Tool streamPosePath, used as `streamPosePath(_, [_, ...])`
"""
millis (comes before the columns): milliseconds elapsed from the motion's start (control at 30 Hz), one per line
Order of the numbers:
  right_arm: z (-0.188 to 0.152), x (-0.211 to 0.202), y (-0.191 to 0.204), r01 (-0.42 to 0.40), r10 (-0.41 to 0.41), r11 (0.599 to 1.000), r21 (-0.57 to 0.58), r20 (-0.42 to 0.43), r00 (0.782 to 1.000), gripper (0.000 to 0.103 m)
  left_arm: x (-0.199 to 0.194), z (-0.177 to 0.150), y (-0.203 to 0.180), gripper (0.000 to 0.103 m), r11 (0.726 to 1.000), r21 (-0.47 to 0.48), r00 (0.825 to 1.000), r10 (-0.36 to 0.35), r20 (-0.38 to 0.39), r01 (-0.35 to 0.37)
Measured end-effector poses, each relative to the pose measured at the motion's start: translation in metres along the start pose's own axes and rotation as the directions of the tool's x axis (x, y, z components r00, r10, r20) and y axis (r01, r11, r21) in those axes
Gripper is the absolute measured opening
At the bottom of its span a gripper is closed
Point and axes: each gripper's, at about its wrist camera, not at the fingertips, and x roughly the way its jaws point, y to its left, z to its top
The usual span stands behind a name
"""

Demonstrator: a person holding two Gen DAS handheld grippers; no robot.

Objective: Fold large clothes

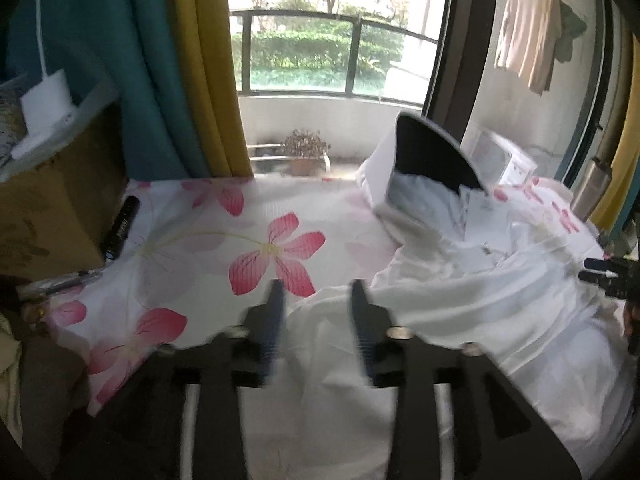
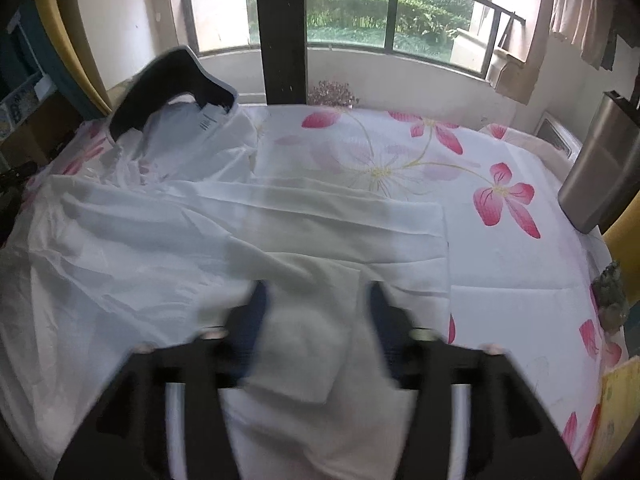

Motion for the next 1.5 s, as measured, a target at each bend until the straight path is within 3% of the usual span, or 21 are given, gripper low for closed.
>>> streamPosePath(33, [0.000,-0.004,0.002,-0.003,0.003,1.000,0.002,0.010,1.000,0.071,-0.005,0.001,-0.001,0.048,1.000,-0.007,1.000,-0.001,0.007,0.001])
streamPosePath(267, [0.005,-0.025,0.013,-0.019,0.018,1.000,0.008,0.053,0.998,0.072,-0.017,0.010,-0.020,0.049,1.000,0.017,1.000,-0.023,0.008,0.023])
streamPosePath(600, [0.031,-0.055,0.022,-0.018,0.019,1.000,-0.008,0.118,0.993,0.072,-0.007,0.042,-0.066,0.049,0.991,0.075,0.994,-0.111,0.006,0.111])
streamPosePath(800, [0.046,-0.052,0.024,0.002,0.002,0.999,-0.035,0.121,0.993,0.072,0.013,0.058,-0.077,0.049,0.991,0.061,0.993,-0.116,0.012,0.115])
streamPosePath(1200, [0.087,0.002,0.036,-0.004,0.013,0.990,-0.139,0.065,0.998,0.072,0.086,0.074,-0.070,0.049,0.993,0.078,0.995,-0.089,-0.039,0.092])
streamPosePath(1500, [0.155,0.079,0.055,-0.101,0.114,0.966,-0.240,0.042,0.993,0.072,0.125,0.070,-0.052,0.049,0.998,0.037,0.994,-0.054,-0.091,0.058])
